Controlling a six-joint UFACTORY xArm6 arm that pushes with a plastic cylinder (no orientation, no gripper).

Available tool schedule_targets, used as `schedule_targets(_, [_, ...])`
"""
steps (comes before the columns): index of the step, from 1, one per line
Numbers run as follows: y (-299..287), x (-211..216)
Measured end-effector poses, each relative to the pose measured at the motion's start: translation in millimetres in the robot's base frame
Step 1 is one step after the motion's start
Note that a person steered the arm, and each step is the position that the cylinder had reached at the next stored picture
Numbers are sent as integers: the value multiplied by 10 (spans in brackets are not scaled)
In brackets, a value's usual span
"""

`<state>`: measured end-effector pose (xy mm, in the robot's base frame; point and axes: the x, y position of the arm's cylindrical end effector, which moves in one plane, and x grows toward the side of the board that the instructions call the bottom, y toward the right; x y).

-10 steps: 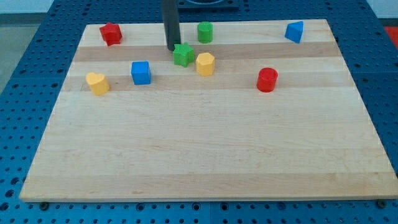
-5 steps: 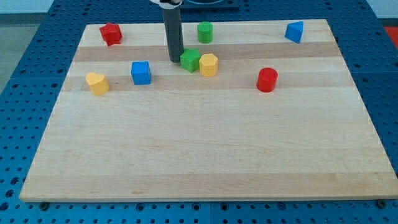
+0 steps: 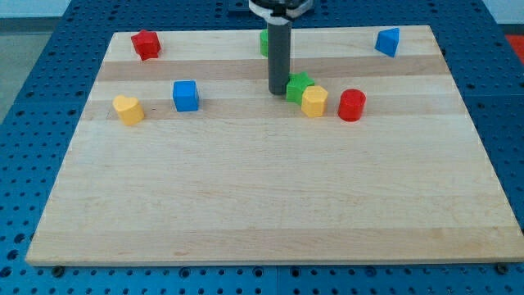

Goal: Move the green star towards the center right

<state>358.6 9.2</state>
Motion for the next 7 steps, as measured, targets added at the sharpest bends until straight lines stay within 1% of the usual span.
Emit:
schedule_targets(1, [33,136])
schedule_targets(2, [220,128])
schedule_targets(3, [393,35])
schedule_targets(6, [414,-398])
schedule_targets(7, [490,-478])
